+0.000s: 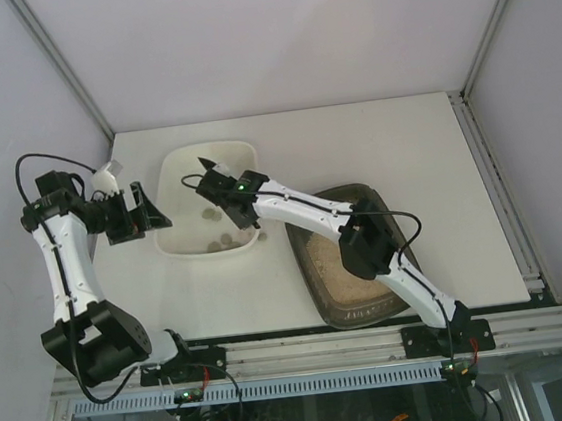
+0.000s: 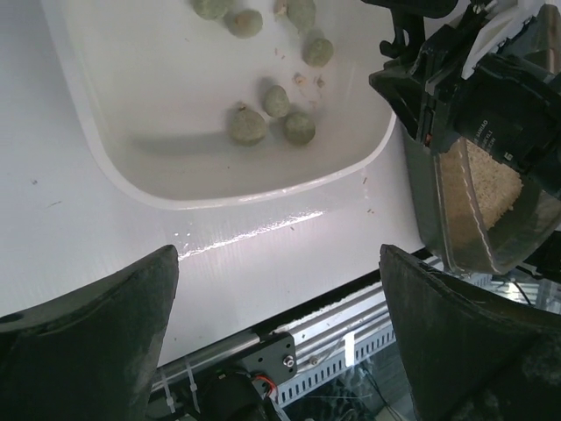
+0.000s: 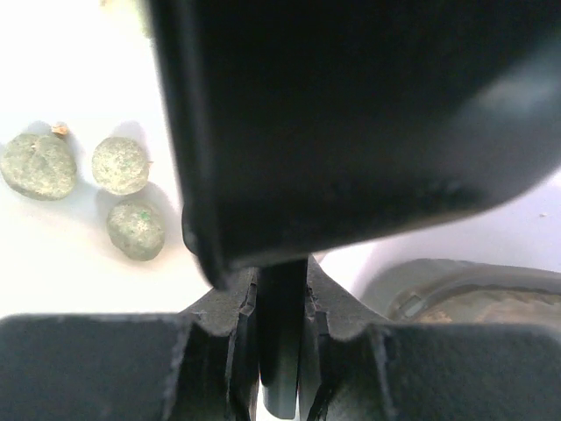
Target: Clean the litter box
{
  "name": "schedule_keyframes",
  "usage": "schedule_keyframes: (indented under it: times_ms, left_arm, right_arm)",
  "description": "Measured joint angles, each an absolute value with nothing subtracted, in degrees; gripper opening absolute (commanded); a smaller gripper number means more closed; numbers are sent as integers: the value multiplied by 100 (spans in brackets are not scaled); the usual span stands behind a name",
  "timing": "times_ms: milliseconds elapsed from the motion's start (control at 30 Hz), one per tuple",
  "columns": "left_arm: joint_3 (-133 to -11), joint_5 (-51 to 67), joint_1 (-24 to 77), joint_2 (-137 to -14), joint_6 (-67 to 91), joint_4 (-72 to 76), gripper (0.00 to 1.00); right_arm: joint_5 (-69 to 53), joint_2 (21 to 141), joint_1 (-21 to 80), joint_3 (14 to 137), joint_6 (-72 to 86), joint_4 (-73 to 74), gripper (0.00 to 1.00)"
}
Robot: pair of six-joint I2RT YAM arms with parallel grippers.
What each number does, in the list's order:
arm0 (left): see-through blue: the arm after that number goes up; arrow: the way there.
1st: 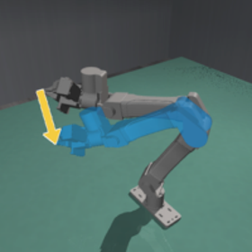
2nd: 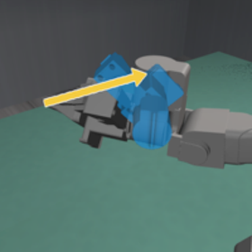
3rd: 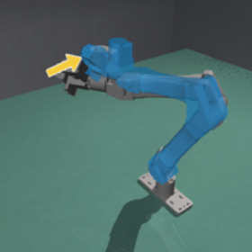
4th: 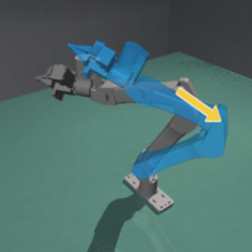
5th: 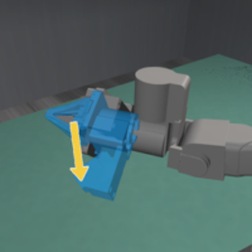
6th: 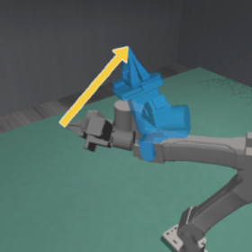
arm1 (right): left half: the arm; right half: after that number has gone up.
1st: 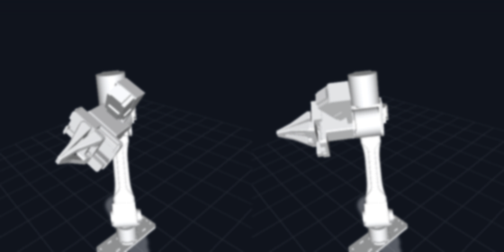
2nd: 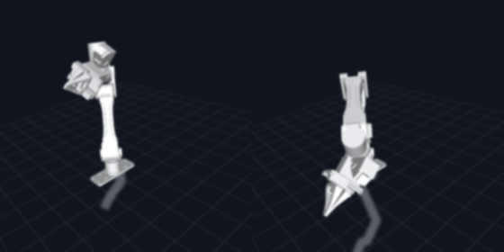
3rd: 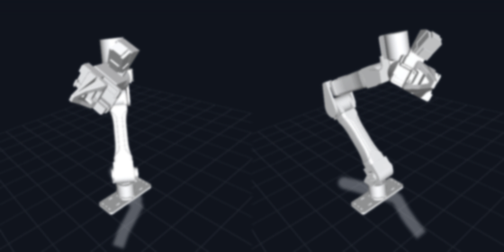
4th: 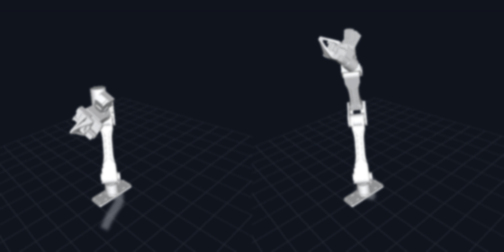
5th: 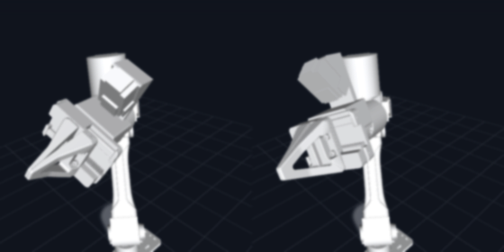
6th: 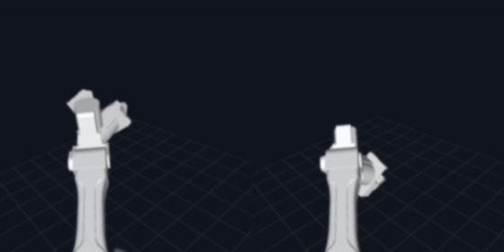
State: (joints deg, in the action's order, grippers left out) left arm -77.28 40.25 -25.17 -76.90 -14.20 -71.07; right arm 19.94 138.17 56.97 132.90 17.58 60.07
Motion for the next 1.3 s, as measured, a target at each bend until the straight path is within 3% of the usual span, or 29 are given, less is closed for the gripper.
schedule_keyframes:
  times_ms: [300,767,1000,1300]
  left_arm:
    - [-7682,3894,-2512,-7384,-1295,-6825,100]
    - [-7400,3135,-1706,-7126,-1046,-6394,100]
    - [-7371,3138,-1653,-7142,-1002,-6318,100]
    - [-7179,3114,-1608,-7046,-1004,-6276,100]
  right_arm:
    - [2434,13301,5784,12589,1594,5586,0]
    - [1387,7935,5863,8123,3524,4348,0]
    - [482,6781,5336,5732,4499,4919,0]
    - [-1245,5290,4458,4746,5162,5011,0]
